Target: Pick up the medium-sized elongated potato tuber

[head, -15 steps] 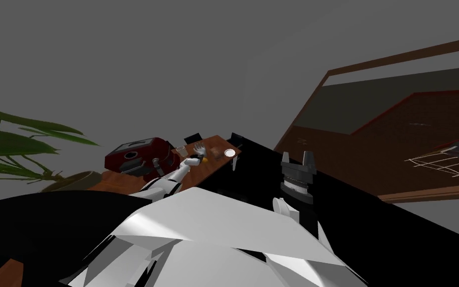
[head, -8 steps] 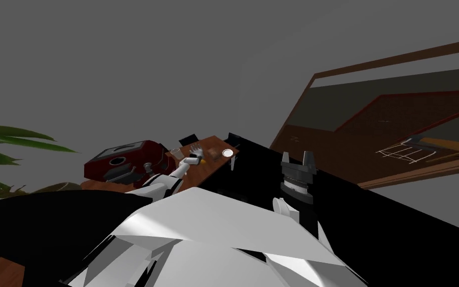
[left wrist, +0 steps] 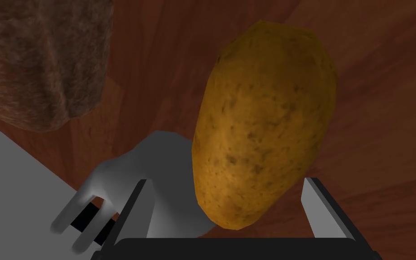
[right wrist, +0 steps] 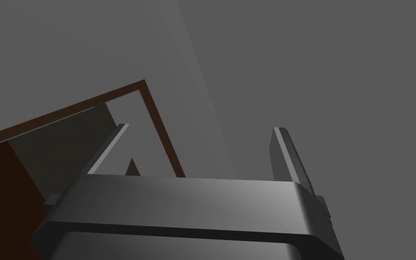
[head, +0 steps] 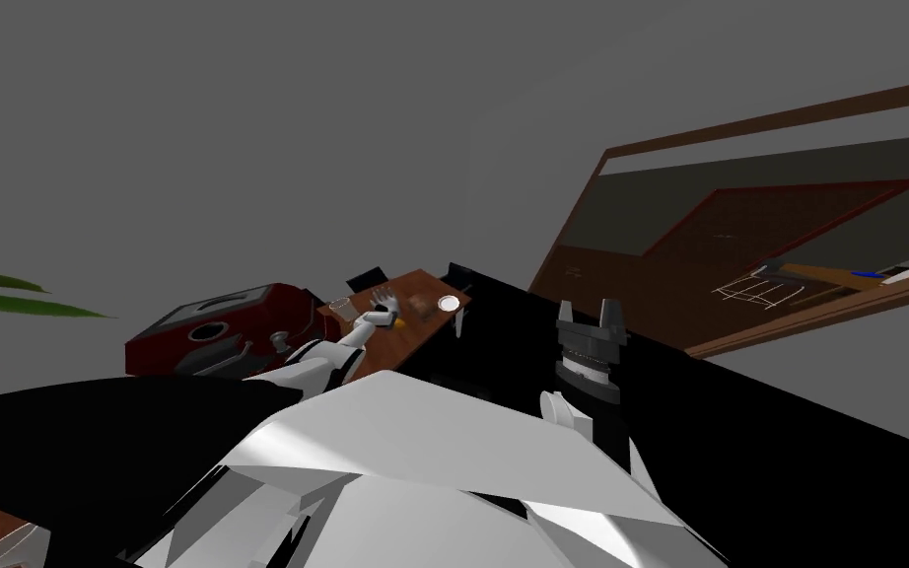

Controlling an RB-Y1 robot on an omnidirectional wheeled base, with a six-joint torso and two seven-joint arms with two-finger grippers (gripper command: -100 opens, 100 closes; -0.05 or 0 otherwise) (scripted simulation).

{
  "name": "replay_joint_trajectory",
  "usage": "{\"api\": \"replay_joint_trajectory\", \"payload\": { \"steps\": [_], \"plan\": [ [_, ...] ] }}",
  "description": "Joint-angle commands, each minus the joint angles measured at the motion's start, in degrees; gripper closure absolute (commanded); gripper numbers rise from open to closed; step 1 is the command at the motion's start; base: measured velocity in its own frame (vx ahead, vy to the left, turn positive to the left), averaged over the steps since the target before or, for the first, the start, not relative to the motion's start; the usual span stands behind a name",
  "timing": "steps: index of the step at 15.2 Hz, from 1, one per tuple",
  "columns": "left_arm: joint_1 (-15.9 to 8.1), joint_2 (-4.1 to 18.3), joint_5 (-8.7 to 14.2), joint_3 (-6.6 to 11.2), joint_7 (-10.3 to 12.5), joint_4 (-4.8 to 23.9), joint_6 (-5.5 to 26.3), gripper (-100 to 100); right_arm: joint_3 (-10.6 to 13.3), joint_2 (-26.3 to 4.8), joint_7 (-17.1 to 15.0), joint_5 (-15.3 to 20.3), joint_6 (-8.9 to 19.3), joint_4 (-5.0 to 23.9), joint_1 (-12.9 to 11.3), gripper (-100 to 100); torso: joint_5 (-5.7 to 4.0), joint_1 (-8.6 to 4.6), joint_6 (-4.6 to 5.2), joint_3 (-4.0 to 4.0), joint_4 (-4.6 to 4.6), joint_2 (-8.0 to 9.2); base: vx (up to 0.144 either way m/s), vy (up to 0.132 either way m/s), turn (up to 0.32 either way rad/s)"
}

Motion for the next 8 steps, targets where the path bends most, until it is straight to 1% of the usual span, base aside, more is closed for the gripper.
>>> {"api": "replay_joint_trajectory", "payload": {
  "steps": [1, 3, 4, 5, 8],
  "plan": [
    [-0.58, -0.74, -1.49, 0.19, 1.38, 1.92, -1.58, -100, 0.0, 0.0, 0.0, 0.0, 0.0, 0.0, 0.0, 0, 0.0, 0.0, 0.0, 0.0, 0.0, 0.0, -0.016, 0.067, -0.124],
    [-0.92, -1.1, -2.18, 0.28, 1.94, 2.99, -2.35, -100, 0.0, 0.0, 0.0, 0.0, 0.0, 0.0, 0.0, 0, 0.01, 0.07, -0.01, 0.02, 0.01, 0.04, -0.018, 0.068, -0.085],
    [-0.71, -0.89, -1.74, 0.2, 1.53, 2.25, -1.73, -100, 0.0, 0.0, 0.0, 0.0, 0.0, 0.0, 0.0, 0, 0.01, 0.06, -0.02, 0.03, 0.01, 0.04, -0.01, 0.035, -0.026],
    [-0.79, -0.94, -1.84, 0.21, 1.67, 2.47, -1.95, 100, 0.0, 0.0, 0.0, 0.0, 0.0, 0.0, 0.0, 0, 0.0, 0.0, -0.03, 0.02, 0.01, 0.03, -0.006, 0.013, 0.004],
    [-0.78, -0.93, -1.84, 0.21, 1.68, 2.46, -1.97, 100, 0.0, 0.01, 0.0, 0.0, 0.0, 0.0, 0.01, 0, -0.04, -0.17, -0.02, -0.01, 0.0, -0.02, -0.001, 0.002, 0.002]
  ]
}}
